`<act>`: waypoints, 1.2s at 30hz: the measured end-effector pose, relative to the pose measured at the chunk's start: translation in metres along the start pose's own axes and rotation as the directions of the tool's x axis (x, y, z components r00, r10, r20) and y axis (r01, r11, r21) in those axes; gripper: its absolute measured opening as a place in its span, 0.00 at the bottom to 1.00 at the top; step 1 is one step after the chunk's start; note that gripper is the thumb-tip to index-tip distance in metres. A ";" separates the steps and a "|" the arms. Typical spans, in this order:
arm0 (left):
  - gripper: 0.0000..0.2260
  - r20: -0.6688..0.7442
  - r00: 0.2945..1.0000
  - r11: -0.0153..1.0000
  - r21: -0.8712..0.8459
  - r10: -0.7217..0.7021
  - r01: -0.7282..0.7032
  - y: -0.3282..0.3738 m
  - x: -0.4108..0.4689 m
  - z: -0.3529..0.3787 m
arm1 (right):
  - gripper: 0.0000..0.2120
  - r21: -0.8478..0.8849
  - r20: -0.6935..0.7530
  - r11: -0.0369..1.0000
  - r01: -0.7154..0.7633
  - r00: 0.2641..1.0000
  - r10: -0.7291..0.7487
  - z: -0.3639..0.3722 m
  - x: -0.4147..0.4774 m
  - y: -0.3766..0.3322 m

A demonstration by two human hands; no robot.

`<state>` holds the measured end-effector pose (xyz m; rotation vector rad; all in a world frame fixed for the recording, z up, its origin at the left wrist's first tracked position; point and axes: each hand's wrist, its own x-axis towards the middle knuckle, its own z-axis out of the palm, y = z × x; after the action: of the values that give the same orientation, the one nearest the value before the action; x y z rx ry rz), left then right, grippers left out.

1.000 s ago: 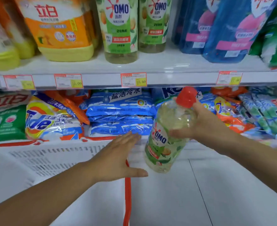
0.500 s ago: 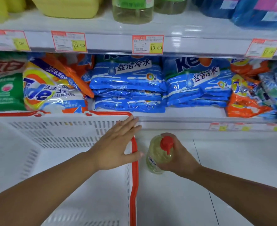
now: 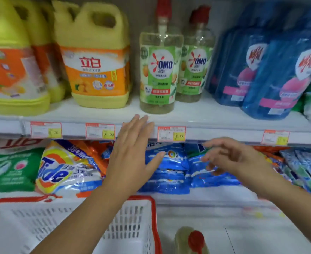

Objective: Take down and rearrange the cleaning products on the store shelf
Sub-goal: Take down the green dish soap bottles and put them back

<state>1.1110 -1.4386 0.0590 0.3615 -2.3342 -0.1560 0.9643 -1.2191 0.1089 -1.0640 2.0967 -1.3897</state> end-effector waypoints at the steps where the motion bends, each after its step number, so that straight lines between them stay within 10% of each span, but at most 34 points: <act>1: 0.33 -0.020 0.999 0.999 0.026 -0.037 0.038 -0.003 0.011 -0.003 | 0.16 0.040 -0.123 0.995 0.089 0.989 -0.084 0.000 0.012 -0.022; 4: 0.36 0.002 0.994 0.991 0.087 -0.105 0.105 -0.013 0.028 -0.004 | 0.13 0.000 -0.266 0.954 0.301 0.919 -0.290 0.007 0.059 -0.072; 10: 0.33 0.026 0.997 0.988 0.138 -0.071 0.067 -0.027 0.027 0.008 | 0.65 -0.165 -0.274 0.974 0.154 0.942 -0.195 0.034 0.142 -0.145; 20: 0.31 0.041 0.997 0.991 0.121 -0.068 0.062 -0.030 0.026 0.006 | 0.39 -0.297 -0.355 0.950 0.098 0.912 -0.206 0.037 0.162 -0.174; 26: 0.38 0.043 0.980 0.973 -0.118 -0.196 0.200 -0.016 0.029 -0.015 | 0.45 -0.277 -0.435 0.892 0.357 0.781 -0.448 0.038 0.106 -0.149; 33: 0.51 0.211 0.927 0.706 -0.603 -0.308 0.372 0.023 0.022 -0.051 | 0.42 -0.051 -0.625 0.832 0.553 0.632 -0.459 0.014 0.035 -0.142; 36: 0.43 0.376 0.897 0.455 -0.773 -0.232 0.441 0.035 0.024 -0.064 | 0.39 0.203 -0.611 0.805 0.558 0.714 -0.342 -0.002 0.017 -0.130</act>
<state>1.1322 -1.4126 0.1284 0.3020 -2.0306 -1.5650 1.0005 -1.2586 0.2285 -1.1651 1.8225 -2.4965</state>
